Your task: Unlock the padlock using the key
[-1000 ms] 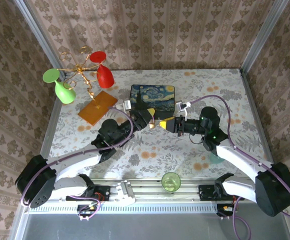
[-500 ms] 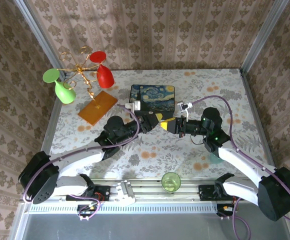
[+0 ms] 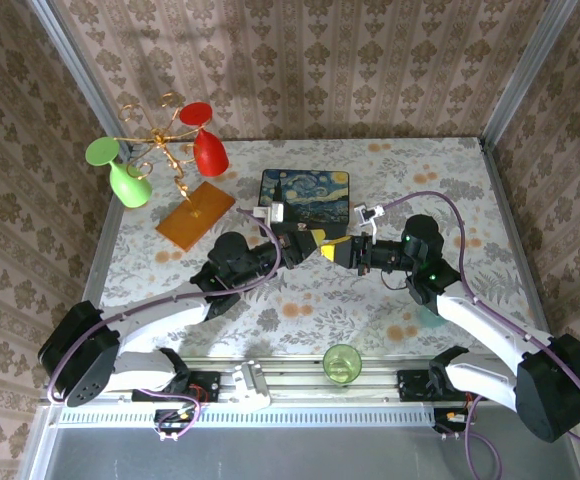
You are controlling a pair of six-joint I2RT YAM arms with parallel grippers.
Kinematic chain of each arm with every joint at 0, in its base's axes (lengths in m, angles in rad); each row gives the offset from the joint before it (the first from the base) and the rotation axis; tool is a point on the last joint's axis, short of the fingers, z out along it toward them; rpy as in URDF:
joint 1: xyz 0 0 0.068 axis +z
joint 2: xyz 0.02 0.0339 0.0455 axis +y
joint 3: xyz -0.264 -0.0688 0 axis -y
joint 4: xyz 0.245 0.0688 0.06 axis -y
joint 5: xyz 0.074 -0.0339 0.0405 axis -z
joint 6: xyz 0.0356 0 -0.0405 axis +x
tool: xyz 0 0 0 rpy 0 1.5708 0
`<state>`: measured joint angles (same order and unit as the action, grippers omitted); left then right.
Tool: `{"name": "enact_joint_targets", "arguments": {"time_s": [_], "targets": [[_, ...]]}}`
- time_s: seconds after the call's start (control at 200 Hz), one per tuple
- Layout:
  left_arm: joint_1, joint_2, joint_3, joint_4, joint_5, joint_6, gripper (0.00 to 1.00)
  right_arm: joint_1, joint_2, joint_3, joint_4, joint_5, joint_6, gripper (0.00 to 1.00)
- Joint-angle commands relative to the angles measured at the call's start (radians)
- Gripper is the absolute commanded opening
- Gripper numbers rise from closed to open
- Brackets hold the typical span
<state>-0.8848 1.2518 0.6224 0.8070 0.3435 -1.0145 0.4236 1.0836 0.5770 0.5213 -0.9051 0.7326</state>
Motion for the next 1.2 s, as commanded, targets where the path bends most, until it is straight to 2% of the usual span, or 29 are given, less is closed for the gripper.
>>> {"name": "enact_joint_targets", "arguments": {"time_s": [0.0, 0.05, 0.115, 0.16, 0.17, 0.195, 0.23, 0.31, 0.415, 0.54, 0.87, 0.99, 1.055, 1.195], "targets": [[-0.005, -0.027, -0.002, -0.013, 0.016, 0.026, 0.0, 0.004, -0.004, 0.02, -0.006, 0.002, -0.021, 0.0], [-0.004, -0.035, -0.004, -0.025, 0.012, 0.029, 0.0, 0.004, -0.004, 0.021, -0.007, 0.011, -0.019, 0.0], [-0.005, -0.049, -0.009, -0.04, 0.004, 0.038, 0.0, 0.005, -0.002, 0.02, 0.002, 0.01, -0.013, 0.08], [-0.003, -0.062, -0.009, -0.06, -0.008, 0.046, 0.0, 0.005, -0.002, 0.018, 0.014, 0.008, -0.006, 0.25], [-0.003, -0.065, -0.009, -0.063, -0.012, 0.047, 0.0, 0.006, -0.003, 0.017, 0.015, 0.014, -0.004, 0.34], [-0.004, -0.076, -0.012, -0.073, -0.024, 0.048, 0.0, 0.004, -0.008, 0.014, 0.019, 0.025, -0.001, 0.46], [-0.004, -0.09, -0.02, -0.079, -0.055, 0.05, 0.0, 0.004, -0.018, 0.001, 0.039, 0.044, 0.01, 0.54], [-0.012, -0.12, -0.046, -0.073, -0.137, 0.046, 0.0, 0.01, -0.023, -0.042, 0.159, 0.096, 0.072, 0.61], [-0.038, -0.149, -0.051, -0.079, -0.238, 0.067, 0.0, 0.046, -0.007, -0.055, 0.228, 0.15, 0.113, 0.61], [-0.054, -0.157, -0.053, -0.061, -0.293, 0.077, 0.0, 0.1, -0.001, -0.063, 0.284, 0.222, 0.116, 0.59], [-0.057, -0.107, -0.054, 0.033, -0.291, 0.032, 0.0, 0.122, 0.134, -0.094, 0.552, 0.215, 0.248, 0.51], [-0.078, -0.123, -0.035, -0.034, -0.315, 0.074, 0.0, 0.122, 0.146, -0.086, 0.563, 0.214, 0.249, 0.41], [-0.079, -0.12, -0.044, -0.015, -0.323, 0.072, 0.0, 0.122, 0.148, -0.084, 0.57, 0.222, 0.251, 0.32], [-0.091, -0.112, -0.025, -0.045, -0.321, 0.109, 0.0, 0.124, 0.17, -0.078, 0.615, 0.204, 0.276, 0.21]]}}
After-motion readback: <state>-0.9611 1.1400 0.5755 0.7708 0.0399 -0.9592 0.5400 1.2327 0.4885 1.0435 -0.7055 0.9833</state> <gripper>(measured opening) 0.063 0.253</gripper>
